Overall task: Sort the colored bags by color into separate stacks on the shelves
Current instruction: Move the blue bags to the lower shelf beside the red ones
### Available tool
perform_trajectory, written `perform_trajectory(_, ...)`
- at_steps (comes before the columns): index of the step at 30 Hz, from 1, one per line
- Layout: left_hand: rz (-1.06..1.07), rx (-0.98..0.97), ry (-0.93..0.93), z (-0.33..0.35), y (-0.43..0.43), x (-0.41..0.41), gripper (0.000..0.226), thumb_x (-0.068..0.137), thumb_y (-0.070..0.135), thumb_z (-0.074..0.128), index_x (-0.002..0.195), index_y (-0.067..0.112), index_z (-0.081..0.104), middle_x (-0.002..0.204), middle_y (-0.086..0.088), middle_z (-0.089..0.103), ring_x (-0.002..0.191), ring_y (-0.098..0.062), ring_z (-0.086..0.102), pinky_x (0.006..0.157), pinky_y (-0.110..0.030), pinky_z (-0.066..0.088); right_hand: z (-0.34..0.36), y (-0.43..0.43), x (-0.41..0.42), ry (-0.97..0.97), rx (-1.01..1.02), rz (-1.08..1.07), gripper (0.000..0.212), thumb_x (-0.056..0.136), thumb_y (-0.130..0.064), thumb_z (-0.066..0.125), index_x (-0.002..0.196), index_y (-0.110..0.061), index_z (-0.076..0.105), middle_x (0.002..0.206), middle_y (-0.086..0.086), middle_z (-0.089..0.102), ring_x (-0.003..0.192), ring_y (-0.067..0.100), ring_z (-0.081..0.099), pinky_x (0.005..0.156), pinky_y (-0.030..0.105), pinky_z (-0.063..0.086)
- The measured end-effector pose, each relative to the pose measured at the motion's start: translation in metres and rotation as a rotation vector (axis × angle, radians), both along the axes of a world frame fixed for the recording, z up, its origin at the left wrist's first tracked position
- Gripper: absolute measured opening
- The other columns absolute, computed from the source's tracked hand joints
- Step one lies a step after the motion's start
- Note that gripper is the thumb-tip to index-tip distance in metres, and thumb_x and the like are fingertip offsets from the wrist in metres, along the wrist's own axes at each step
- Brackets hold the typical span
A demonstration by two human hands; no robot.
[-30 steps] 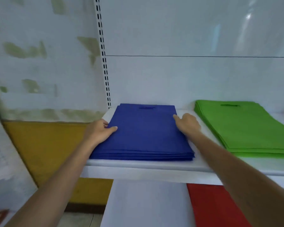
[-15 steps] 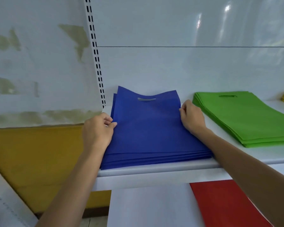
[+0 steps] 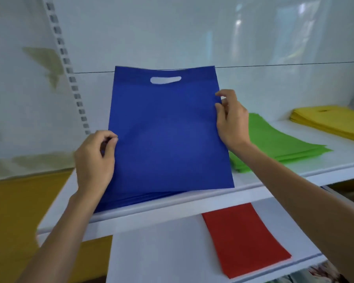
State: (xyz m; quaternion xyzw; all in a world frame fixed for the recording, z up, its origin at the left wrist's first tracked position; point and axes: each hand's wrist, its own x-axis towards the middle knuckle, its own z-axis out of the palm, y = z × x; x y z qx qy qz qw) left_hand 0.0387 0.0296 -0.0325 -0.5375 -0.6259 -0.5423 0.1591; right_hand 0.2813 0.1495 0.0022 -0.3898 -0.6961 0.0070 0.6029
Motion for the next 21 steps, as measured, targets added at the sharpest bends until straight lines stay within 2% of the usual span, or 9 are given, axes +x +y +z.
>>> perform_trajectory(3, -0.168, -0.023, 0.002, 0.008, 0.019, 0.069, 0.018, 0.09, 0.006, 0.054, 0.103, 0.007, 0.065, 0.098, -0.006, 0.064, 0.077, -0.012, 0.052, 0.072, -0.018, 0.036, 0.003, -0.01, 0.087, -0.032, -0.012, -0.136, 0.029, 0.092, -0.001, 0.044, 0.118, -0.001, 0.057, 0.109, 0.013, 0.059, 0.084, 0.02, 0.051, 0.073, 0.011, 0.029)
perform_trajectory(7, -0.429, -0.065, 0.028, 0.006, 0.044, 0.199, 0.024, 0.09, 0.008, 0.053, 0.111, 0.007, 0.064, 0.106, -0.005, 0.062, 0.087, -0.017, 0.055, 0.079, -0.023, 0.039, -0.009, -0.039, 0.232, -0.122, -0.217, -0.363, 0.038, 0.096, -0.011, 0.044, 0.133, -0.005, 0.047, 0.13, 0.01, 0.051, 0.112, 0.024, 0.05, 0.086, 0.014, 0.029)
perform_trajectory(10, -0.587, -0.117, 0.067, -0.004, 0.059, 0.308, 0.03, 0.086, 0.015, 0.053, 0.112, 0.006, 0.064, 0.111, -0.011, 0.063, 0.099, -0.026, 0.058, 0.082, -0.022, 0.036, -0.023, -0.073, 0.341, -0.134, -0.286, -0.496, 0.041, 0.094, -0.009, 0.046, 0.135, -0.003, 0.045, 0.132, 0.012, 0.05, 0.118, 0.026, 0.047, 0.092, 0.015, 0.028)
perform_trajectory(13, -0.734, -0.205, 0.098, -0.026, 0.066, 0.408, 0.03, 0.087, 0.008, 0.057, 0.117, 0.004, 0.061, 0.116, -0.014, 0.06, 0.108, -0.029, 0.055, 0.087, -0.022, 0.034, -0.042, -0.107, 0.436, -0.104, -0.364, -0.646, 0.042, 0.094, -0.008, 0.046, 0.136, -0.004, 0.044, 0.134, 0.011, 0.048, 0.123, 0.026, 0.044, 0.102, 0.024, 0.029)
perform_trajectory(16, -0.865, -0.295, 0.091, -0.059, 0.067, 0.495, 0.034, 0.088, 0.009, 0.056, 0.121, 0.007, 0.059, 0.12, -0.012, 0.058, 0.111, -0.027, 0.053, 0.091, -0.027, 0.036, -0.068, -0.139, 0.514, -0.07, -0.448, -0.754, 0.043, 0.094, -0.008, 0.045, 0.137, -0.005, 0.043, 0.133, 0.011, 0.048, 0.121, 0.026, 0.046, 0.101, 0.029, 0.033)
perform_trajectory(21, -0.998, -0.52, 0.059, -0.132, 0.061, 0.6, 0.035, 0.088, 0.008, 0.054, 0.123, 0.005, 0.057, 0.124, -0.012, 0.055, 0.116, -0.027, 0.05, 0.095, -0.026, 0.032, -0.128, -0.166, 0.601, -0.091, -0.654, -0.852, 0.045, 0.092, -0.004, 0.045, 0.137, -0.004, 0.043, 0.134, 0.011, 0.047, 0.122, 0.027, 0.045, 0.098, 0.026, 0.032)
